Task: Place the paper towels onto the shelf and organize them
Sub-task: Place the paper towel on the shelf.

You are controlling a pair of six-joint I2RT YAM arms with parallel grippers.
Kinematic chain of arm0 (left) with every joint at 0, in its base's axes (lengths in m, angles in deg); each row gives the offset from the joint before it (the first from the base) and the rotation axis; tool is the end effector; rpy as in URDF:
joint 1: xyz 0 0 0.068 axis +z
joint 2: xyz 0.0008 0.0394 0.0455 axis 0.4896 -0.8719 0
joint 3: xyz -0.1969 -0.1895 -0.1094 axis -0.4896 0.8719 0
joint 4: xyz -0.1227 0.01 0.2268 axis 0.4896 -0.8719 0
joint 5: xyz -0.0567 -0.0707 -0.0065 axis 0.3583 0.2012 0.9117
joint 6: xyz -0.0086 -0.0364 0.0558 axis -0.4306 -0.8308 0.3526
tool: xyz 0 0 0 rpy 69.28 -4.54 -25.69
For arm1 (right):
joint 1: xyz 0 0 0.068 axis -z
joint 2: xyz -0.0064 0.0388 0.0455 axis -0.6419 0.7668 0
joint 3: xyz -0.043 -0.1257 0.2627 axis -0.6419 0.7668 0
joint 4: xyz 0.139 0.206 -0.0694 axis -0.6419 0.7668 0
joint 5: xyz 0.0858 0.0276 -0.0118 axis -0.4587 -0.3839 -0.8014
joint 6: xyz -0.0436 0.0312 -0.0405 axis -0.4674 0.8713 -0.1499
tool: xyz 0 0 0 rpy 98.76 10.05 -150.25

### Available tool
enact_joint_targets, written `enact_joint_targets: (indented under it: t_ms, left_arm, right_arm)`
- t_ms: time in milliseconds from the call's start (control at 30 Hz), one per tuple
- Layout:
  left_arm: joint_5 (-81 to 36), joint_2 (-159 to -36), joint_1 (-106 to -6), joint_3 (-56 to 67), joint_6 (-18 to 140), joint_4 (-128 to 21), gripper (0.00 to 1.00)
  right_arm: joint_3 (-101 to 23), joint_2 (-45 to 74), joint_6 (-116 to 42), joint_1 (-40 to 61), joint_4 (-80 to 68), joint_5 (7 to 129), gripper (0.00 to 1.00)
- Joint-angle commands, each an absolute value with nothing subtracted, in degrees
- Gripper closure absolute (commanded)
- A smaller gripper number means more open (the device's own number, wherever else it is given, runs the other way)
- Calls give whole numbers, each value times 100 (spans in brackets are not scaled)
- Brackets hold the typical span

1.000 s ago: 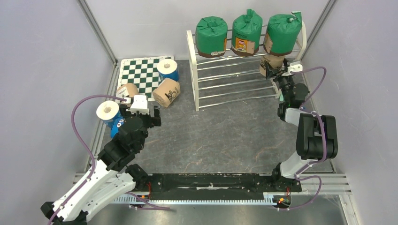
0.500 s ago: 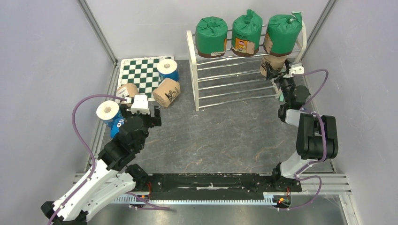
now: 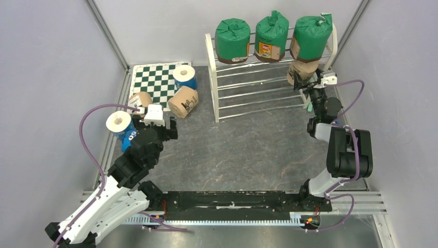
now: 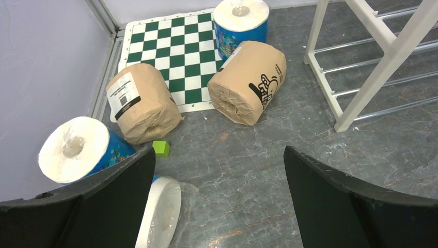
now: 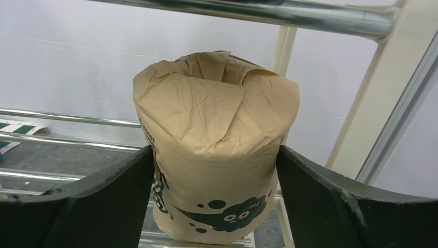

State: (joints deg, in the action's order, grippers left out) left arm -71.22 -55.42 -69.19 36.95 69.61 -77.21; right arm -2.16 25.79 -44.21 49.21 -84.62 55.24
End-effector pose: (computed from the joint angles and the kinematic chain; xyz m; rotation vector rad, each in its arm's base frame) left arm 0.1160 -0.0516 0.3343 0.0807 1.7533 0.0997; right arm 0.3348 -0.0360 0.2913 -0.2225 1.1541 0.0564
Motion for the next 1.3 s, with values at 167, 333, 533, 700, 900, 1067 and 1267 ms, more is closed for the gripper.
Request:
enact_joint_targets:
  t_ms: [167, 333, 533, 700, 900, 1067, 1267]
  left_arm:
    - [-7109, -5466, -6895, 3734, 6763, -7536, 0]
    - [-7141, -5469, -6895, 3744, 6763, -7534, 0]
    - [-7146, -5489, -6896, 3744, 6772, -7534, 0]
    - [-7159, -5507, -6896, 3744, 6772, -7534, 0]
    - [-7159, -5528, -6895, 3739, 6781, -7538, 0]
    - [-7159, -5526, -6895, 3744, 6781, -7535, 0]
    - [-7157, -5539, -6899, 3744, 6781, -7534, 0]
  right_arm:
    - [-459, 2437, -4099, 4990, -8934, 5448, 33]
    - [-740, 2566, -3920, 4993, -9010, 5389, 33]
    - [-1097, 2757, -3879, 4993, -8881, 5334, 33]
    - [-1352, 2963, -3874, 4986, -8704, 5293, 33]
    - [-1426, 3186, -3909, 4979, -8612, 5334, 33]
    - [-1461, 3395, -3984, 4973, -8539, 5350, 29]
    - [-1477, 3539, -3991, 4971, -8494, 5341, 24]
